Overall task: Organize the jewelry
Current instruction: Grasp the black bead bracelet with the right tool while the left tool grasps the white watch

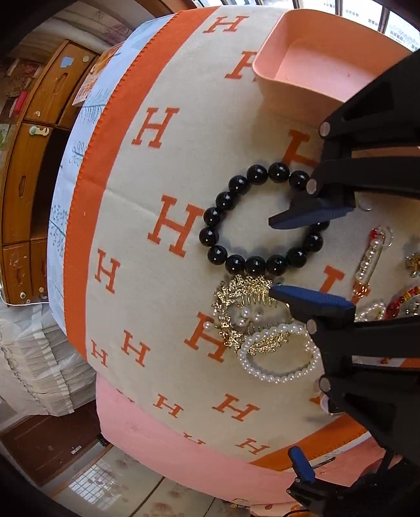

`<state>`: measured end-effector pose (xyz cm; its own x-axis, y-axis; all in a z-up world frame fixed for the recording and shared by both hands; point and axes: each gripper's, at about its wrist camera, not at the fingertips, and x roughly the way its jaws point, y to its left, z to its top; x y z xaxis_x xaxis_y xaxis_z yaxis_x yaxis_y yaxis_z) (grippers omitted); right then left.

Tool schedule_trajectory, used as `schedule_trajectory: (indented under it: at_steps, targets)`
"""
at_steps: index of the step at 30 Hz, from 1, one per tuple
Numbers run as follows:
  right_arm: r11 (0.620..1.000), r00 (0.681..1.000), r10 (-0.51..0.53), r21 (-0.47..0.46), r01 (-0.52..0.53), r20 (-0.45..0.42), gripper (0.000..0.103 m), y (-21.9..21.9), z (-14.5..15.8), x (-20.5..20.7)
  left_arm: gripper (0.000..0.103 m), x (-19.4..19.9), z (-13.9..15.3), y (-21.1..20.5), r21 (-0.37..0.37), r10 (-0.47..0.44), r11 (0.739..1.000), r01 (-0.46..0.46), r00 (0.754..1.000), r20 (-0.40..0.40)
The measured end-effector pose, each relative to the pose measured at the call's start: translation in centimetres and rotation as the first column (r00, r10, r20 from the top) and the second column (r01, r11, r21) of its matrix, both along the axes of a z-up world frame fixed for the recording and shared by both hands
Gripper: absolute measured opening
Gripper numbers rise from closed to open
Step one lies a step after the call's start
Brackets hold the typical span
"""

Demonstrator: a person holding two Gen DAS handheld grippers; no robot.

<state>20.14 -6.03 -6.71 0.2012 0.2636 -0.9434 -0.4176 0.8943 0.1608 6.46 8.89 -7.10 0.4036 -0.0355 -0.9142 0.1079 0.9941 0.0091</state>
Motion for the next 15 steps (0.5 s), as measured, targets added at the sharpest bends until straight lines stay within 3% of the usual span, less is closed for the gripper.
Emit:
schedule_trajectory:
  at_steps: [3,9,13,15]
  targets:
    - [0.999,0.999,0.026,-0.020,-0.026,-0.023,0.023,0.7,-1.0,0.4,0.077,0.2,-0.5,-0.1,-0.014,0.000,1.000,0.000,0.999,-0.035]
    - [0.997,0.998,0.060,-0.054,-0.060,0.001,0.022,1.5,-1.2,0.4,0.068,0.4,-1.2,-0.1,-0.030,0.008,1.000,-0.010,0.997,-0.073]
    - [0.996,0.998,0.066,-0.059,-0.067,-0.025,0.022,1.0,-1.1,1.0,0.044,0.9,-2.1,-0.2,-0.056,0.012,0.998,-0.019,0.993,-0.120]
    - [0.997,0.997,0.059,-0.043,-0.061,-0.044,0.022,0.4,-1.1,1.3,0.035,1.0,-2.1,-0.6,-0.020,0.006,1.000,-0.008,0.994,-0.107]
